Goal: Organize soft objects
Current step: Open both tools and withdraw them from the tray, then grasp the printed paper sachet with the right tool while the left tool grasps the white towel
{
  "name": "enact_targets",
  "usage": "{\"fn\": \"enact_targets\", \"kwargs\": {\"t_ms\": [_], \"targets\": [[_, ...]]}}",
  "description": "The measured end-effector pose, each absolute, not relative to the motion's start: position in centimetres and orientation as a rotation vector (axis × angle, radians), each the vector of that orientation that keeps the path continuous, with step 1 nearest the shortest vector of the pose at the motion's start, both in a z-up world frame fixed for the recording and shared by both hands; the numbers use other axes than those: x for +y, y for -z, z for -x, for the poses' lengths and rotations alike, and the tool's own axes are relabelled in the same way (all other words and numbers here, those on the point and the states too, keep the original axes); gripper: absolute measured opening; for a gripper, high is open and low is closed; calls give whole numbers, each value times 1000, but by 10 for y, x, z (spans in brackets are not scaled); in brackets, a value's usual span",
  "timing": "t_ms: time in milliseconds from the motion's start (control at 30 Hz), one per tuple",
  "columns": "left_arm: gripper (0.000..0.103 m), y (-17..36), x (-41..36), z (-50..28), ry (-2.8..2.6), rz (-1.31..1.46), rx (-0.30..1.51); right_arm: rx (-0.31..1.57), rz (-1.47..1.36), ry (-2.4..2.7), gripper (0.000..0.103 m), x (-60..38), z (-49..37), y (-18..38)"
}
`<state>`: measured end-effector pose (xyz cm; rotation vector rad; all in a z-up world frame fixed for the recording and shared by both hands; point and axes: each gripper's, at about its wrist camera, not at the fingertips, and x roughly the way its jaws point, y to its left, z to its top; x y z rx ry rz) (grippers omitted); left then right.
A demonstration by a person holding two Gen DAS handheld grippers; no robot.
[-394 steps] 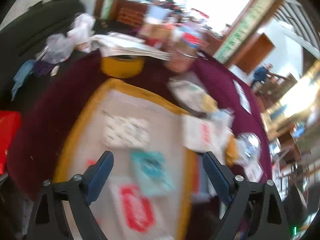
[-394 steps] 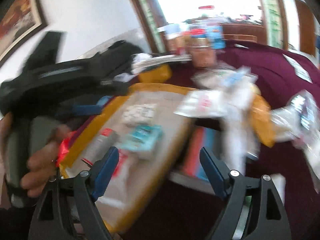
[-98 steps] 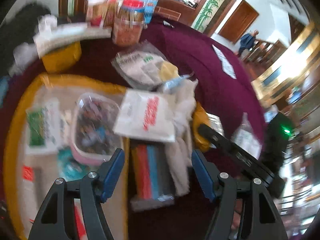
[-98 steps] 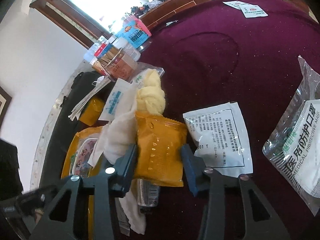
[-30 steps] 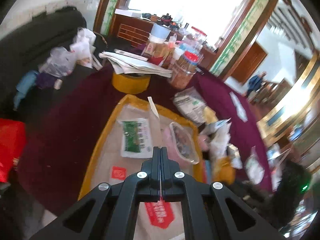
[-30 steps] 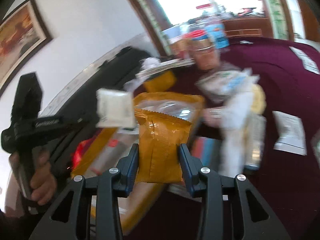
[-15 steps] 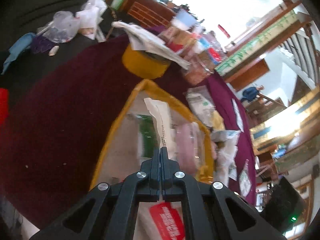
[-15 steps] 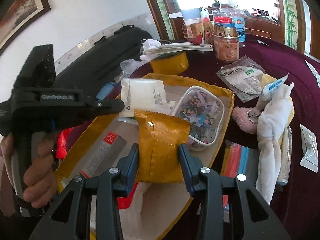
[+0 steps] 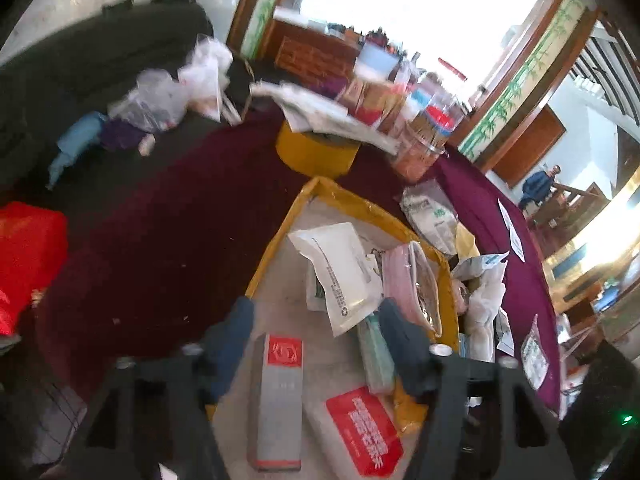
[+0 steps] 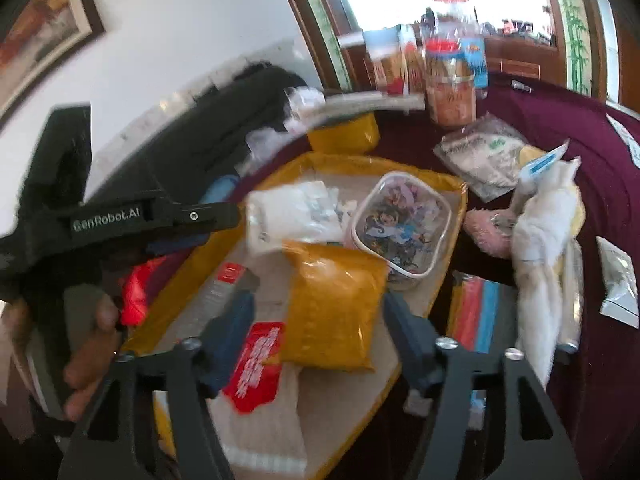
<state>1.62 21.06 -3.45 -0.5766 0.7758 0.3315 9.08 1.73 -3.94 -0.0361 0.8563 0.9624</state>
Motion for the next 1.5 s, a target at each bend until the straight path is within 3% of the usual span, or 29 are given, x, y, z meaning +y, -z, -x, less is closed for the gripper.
{"fn": "enact_targets", "kwargs": {"t_ms": [533,967,1500], "targets": [[74,21,65,-28,-68,409,843,923,-270,-783,83,-138,-92,54],[74,26,35,-63,-19,395,913,925,-401,-693,83,-191,-140,56],[74,28,38,-86,-30,400,923,1042,-253,-517,80,-156,-257,84]]}}
